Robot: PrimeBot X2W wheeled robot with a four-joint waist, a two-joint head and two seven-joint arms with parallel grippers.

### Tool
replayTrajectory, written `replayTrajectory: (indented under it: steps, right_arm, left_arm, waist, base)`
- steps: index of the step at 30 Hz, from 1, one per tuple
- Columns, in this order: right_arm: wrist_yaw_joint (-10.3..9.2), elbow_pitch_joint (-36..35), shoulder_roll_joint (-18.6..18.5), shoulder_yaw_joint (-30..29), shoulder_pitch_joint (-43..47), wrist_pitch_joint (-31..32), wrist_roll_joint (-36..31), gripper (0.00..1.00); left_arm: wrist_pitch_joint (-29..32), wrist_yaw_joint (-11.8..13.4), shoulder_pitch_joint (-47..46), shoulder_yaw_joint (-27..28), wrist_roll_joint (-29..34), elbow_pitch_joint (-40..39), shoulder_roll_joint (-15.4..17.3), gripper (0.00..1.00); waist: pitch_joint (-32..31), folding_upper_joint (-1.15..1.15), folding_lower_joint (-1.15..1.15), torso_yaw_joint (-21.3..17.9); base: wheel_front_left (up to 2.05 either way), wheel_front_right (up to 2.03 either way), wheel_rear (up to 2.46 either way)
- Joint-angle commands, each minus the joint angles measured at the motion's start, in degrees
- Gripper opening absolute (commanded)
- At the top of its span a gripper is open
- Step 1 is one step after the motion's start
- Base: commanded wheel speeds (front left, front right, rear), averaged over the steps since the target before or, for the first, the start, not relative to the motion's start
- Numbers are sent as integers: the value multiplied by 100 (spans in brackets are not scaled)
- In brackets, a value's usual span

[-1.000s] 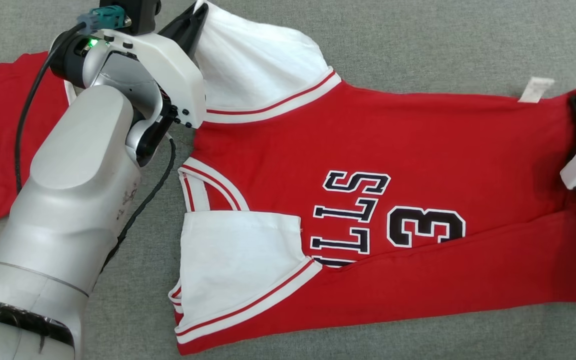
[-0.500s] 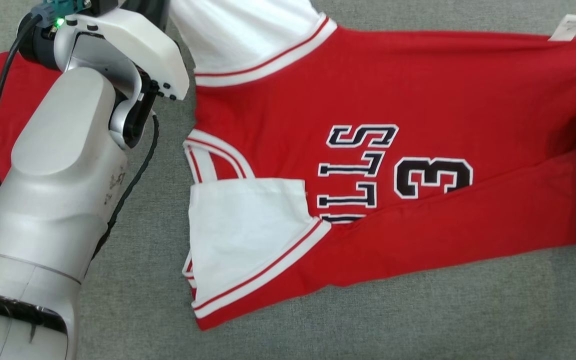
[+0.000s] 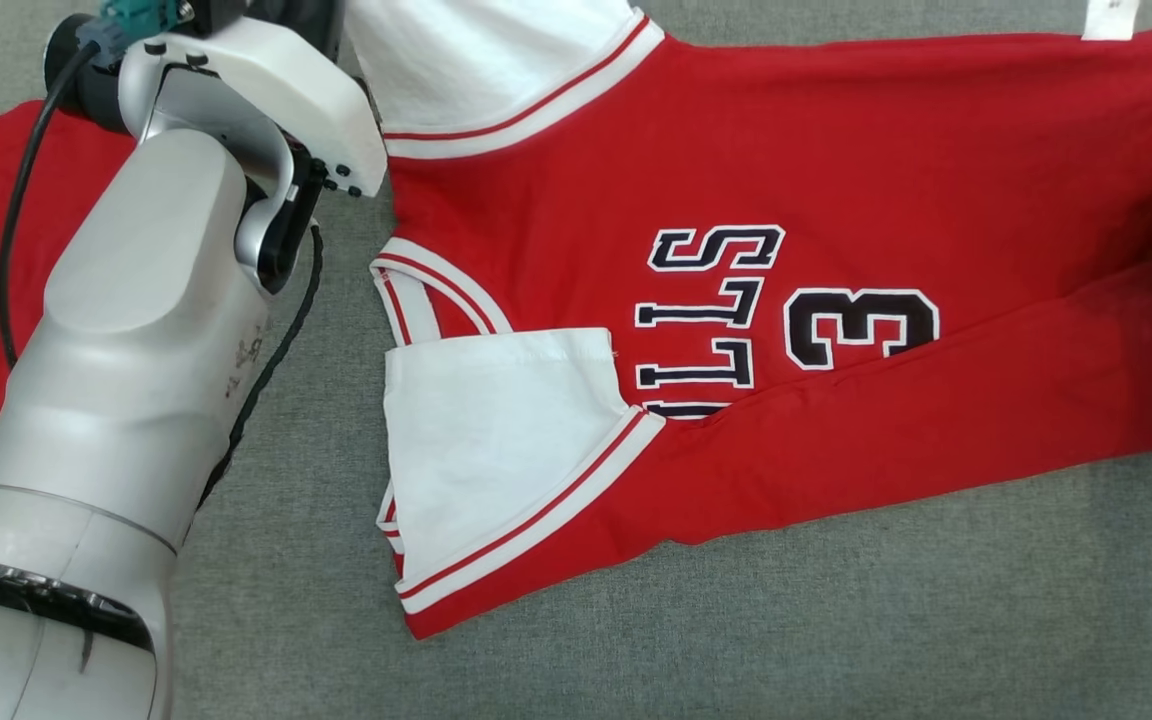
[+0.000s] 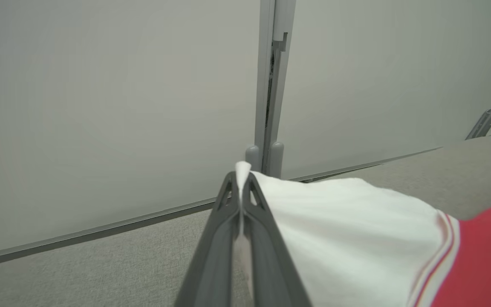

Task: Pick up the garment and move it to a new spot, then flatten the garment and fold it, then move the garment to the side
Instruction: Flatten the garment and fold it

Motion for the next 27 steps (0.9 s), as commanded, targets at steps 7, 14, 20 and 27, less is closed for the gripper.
replayTrajectory:
  steps: [7, 14, 20, 27]
  right_arm:
    - [-5, -450, -139, 20, 637, -151, 363, 0]
    - [-5, -1276, -202, -407, 1739, -153, 603, 0]
    - [-5, -1477, -297, -456, 2524, -154, 772, 0]
    - [-5, -1371, -426, -320, 2970, -154, 1029, 0]
  left_arm:
    - [-79, -196, 464, -206, -23, -116, 140, 0]
    - [108, -271, 1321, -451, -136, -798, 363, 0]
    - [492, -141, 2336, -545, -292, -1851, 786, 0]
    - [1077, 77, 3345, -675, -441, -3222, 1319, 0]
  waist:
    - [-475, 0, 0, 100]
    - [-962, 0, 0, 207]
    - [-1290, 0, 0, 250]
    - [-1469, 0, 0, 292]
  base:
    - [0, 0, 0]
    - [0, 0, 0]
    - [0, 0, 0]
    - [0, 0, 0]
